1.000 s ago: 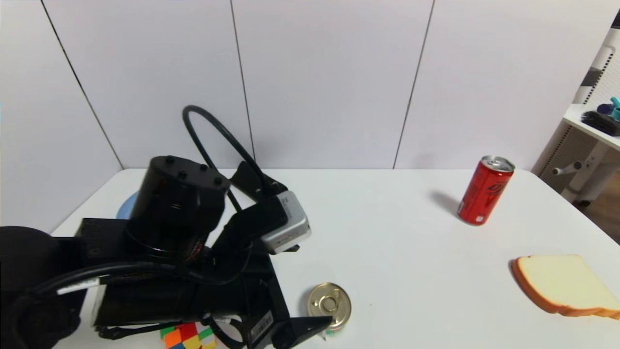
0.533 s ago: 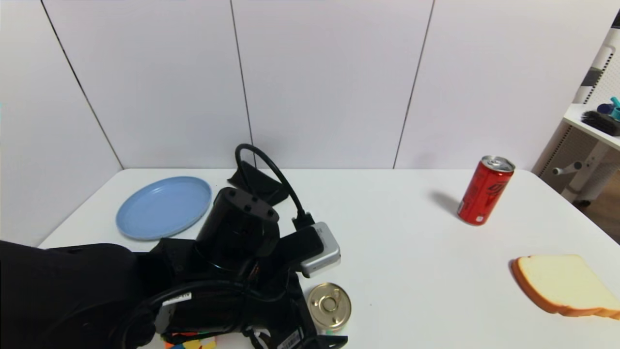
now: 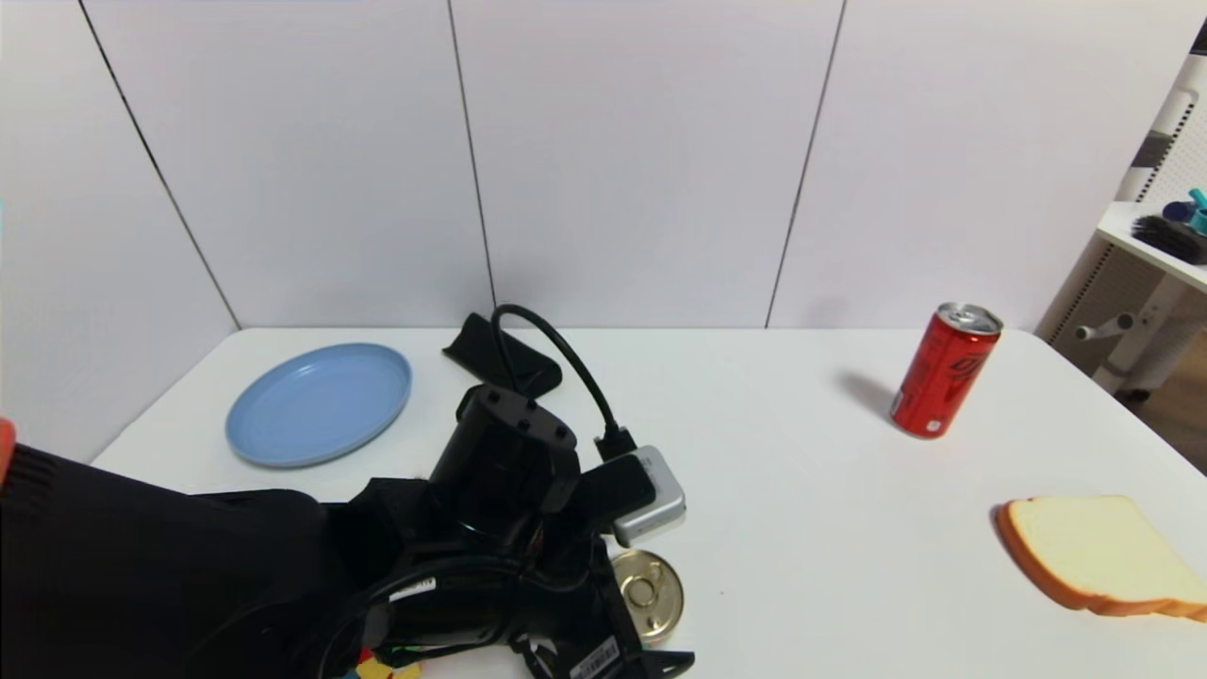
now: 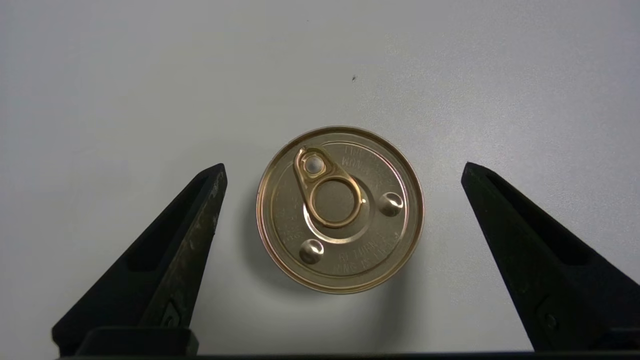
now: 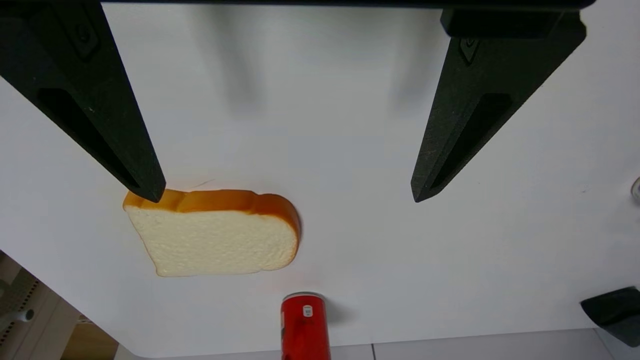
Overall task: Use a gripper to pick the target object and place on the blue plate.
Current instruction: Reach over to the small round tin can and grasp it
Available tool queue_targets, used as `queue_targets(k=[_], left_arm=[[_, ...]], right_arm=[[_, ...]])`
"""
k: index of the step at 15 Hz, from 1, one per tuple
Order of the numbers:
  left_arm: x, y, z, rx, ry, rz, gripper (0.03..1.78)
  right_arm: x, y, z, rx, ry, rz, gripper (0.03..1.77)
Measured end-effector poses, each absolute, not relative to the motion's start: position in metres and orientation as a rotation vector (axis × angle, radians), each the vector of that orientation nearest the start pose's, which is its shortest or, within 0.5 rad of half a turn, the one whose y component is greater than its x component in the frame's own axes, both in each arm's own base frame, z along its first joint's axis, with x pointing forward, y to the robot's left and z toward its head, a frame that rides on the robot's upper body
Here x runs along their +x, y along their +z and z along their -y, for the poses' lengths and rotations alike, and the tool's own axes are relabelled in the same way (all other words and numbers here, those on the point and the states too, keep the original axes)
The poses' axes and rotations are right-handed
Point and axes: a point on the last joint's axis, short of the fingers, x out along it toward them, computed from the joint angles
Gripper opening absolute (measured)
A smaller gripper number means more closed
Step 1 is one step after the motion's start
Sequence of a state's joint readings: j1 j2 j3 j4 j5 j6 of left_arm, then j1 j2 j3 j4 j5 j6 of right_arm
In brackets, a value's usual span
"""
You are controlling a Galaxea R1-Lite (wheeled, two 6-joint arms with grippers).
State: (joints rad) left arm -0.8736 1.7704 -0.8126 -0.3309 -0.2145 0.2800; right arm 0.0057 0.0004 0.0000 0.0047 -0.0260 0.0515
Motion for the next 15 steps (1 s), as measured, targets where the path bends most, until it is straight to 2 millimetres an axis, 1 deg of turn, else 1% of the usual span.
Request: queue_targets(k=[3,7,15], left_arm=[[0.193,0.129,0.237,0.466,-1.132,-0.493,1.69],[0.195,0.125,0.237,0.493,-1.066,-0.500,1.69],[0.198,0.116,0.240,0.500,-1.064,-0.516,1.69]], right_arm=[[-0.023,0.075,0.001,0.052,-0.020,-0.005,1.70],[-0.023,0.075,0.001,0.052,-0.020,-0.005,1.70],[-0.023,0.075,0.001,0.052,-0.020,-0.004,1.70]])
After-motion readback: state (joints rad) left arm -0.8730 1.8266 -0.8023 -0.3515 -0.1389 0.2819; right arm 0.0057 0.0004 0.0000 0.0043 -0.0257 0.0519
